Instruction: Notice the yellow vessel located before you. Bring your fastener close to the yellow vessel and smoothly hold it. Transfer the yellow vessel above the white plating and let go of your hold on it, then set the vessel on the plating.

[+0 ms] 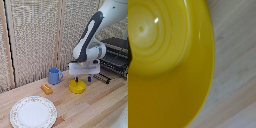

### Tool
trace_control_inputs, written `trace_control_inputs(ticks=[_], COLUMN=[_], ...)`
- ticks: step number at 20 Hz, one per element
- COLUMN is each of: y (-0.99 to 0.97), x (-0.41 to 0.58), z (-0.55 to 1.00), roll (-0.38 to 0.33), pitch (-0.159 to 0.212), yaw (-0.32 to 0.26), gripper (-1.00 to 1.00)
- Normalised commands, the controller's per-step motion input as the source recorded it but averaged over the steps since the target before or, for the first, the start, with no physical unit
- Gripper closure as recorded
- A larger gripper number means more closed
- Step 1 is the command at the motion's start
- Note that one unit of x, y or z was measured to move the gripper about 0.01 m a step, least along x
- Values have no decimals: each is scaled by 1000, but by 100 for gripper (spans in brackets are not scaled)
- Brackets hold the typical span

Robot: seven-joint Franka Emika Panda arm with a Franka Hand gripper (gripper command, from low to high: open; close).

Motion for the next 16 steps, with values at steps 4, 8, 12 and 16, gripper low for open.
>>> trace_control_inputs(ticks=[4,8,12,16], y=[17,21,3,6], x=[0,1,0,0], z=[-206,-6,0,0], roll=[-98,-9,0,0], pitch=[0,0,0,0], yaw=[39,0,0,0], gripper=[100,100,100,100])
